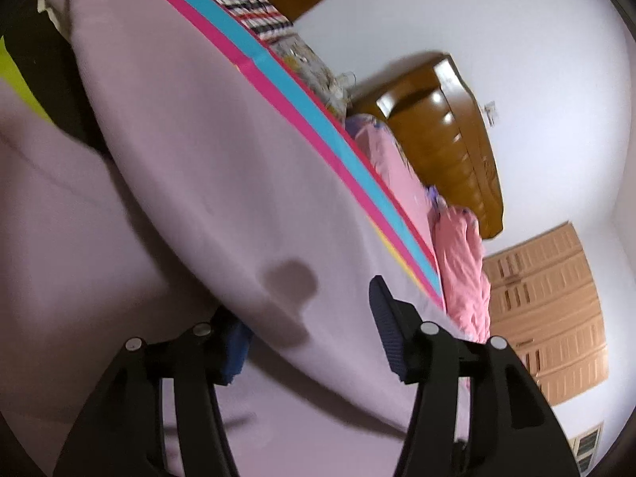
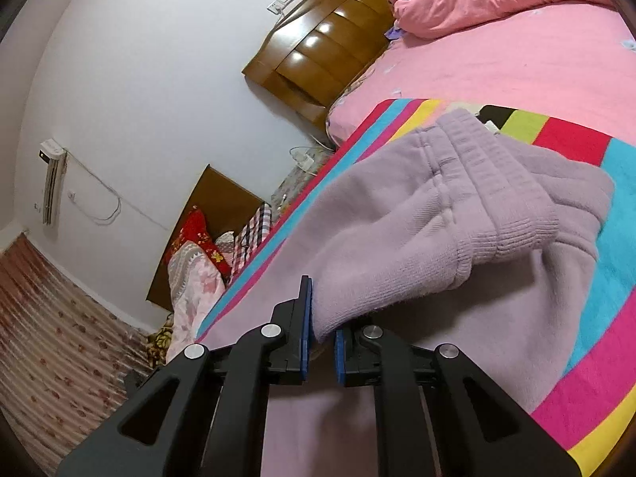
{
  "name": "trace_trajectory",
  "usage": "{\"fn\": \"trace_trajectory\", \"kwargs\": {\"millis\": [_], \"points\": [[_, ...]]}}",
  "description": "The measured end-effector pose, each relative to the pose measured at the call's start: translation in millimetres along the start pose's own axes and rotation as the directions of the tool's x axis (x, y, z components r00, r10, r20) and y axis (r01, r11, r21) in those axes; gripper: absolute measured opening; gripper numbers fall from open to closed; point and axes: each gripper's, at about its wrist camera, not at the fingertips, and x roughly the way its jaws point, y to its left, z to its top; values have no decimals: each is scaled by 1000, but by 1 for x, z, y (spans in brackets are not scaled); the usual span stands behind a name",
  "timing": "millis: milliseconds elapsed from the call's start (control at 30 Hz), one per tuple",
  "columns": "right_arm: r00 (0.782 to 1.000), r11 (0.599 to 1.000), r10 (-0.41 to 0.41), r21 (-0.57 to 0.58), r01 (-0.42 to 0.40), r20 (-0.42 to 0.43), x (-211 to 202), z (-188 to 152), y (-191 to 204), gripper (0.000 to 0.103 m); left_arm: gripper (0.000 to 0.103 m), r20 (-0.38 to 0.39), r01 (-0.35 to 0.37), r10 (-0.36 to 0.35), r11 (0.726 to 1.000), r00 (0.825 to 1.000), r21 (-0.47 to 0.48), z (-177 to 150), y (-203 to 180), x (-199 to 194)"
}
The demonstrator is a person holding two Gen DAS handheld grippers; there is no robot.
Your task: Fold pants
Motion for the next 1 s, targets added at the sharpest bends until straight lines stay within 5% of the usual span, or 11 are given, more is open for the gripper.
{"fn": "trace_trajectory", "kwargs": {"millis": [33,67,100,167,300,500,633,767,867,933,1000], "points": [[1000,1000,-4,-10,3,-2,4,-1,3,11,47,8,-5,5,1000,1000,2,2,2,-2],[1000,1000,-9,-25,9,-5,6,-1,4,11,20,15,-5,5,1000,1000,13,5,4,-2],[1000,999,-15,-42,14,-11,9,-1,5,11,7,21,-25,24,999,999,35,7,5,-3],[999,998,-24,-66,22,-32,14,5,8,12,6,30,-13,11,999,999,48,10,7,-8],[996,980,-43,-198,26,-84,30,34,27,12,5,111,-50,30,983,993,179,13,-32,-36],[998,900,52,-432,-56,-22,-5,83,74,12,6,300,-120,-26,880,954,460,-31,-117,-113],[994,917,28,-393,-69,-109,-17,70,37,12,7,248,-206,79,815,966,542,-83,-99,-103],[958,961,-155,-263,89,-241,3,23,-38,12,8,65,-232,232,830,971,507,-114,-45,-62],[971,985,-110,-150,79,-210,-7,17,-57,17,11,47,-240,251,830,967,503,-119,-30,-56],[974,993,-83,-100,63,-211,-10,19,-62,21,19,30,-229,247,841,969,490,-113,-31,-54],[975,995,-76,-77,61,-209,-11,23,-66,26,42,24,-210,222,875,975,437,-104,-27,-56]]}}
